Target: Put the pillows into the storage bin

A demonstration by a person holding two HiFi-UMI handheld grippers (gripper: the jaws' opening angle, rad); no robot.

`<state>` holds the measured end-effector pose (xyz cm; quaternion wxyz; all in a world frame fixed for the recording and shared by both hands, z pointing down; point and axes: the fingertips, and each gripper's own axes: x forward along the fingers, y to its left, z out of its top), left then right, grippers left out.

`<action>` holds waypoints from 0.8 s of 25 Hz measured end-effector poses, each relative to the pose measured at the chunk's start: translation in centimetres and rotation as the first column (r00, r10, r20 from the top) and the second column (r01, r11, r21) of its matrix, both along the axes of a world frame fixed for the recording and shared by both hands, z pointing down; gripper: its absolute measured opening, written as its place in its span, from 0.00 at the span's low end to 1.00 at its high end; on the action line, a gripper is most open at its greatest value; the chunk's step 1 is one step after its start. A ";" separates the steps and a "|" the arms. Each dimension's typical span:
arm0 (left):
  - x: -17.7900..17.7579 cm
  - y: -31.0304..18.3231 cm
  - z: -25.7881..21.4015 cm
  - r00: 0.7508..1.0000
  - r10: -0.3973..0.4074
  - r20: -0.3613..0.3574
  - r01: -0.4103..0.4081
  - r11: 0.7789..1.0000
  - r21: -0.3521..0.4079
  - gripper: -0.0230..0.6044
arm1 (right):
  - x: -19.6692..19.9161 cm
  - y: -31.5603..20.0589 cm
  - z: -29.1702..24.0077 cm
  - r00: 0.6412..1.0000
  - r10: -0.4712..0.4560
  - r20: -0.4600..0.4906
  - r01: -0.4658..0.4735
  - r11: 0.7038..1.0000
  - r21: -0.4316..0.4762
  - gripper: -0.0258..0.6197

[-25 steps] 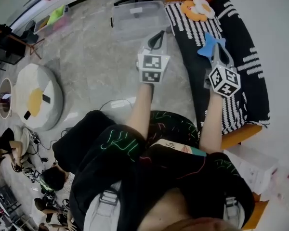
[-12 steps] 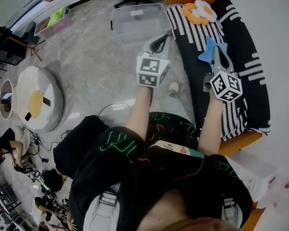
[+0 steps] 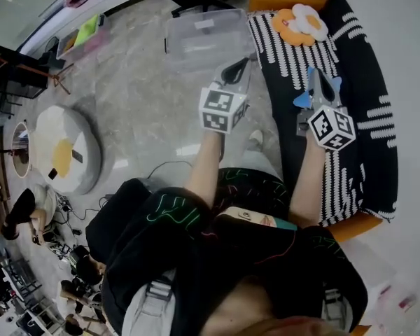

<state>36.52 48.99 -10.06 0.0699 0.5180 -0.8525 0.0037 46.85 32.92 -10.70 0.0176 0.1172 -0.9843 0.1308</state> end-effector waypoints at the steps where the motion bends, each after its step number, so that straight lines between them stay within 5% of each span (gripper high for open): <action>1: -1.0 -1.2 0.2 1.000 -0.004 -0.006 0.004 1.000 -0.007 0.05 | -1.0 -1.2 0.4 1.000 -0.001 -0.008 0.001 1.000 -0.010 0.04; 12: -8.5 -16.3 2.2 0.999 0.020 -0.041 -0.023 0.997 -0.079 0.05 | -8.1 -18.1 3.4 0.995 0.088 -0.046 -0.092 0.993 -0.076 0.04; 20: -11.7 -21.5 0.5 1.000 0.026 0.008 -0.025 0.994 -0.104 0.05 | -11.4 -22.7 2.7 0.997 0.077 -0.022 -0.079 0.994 -0.077 0.04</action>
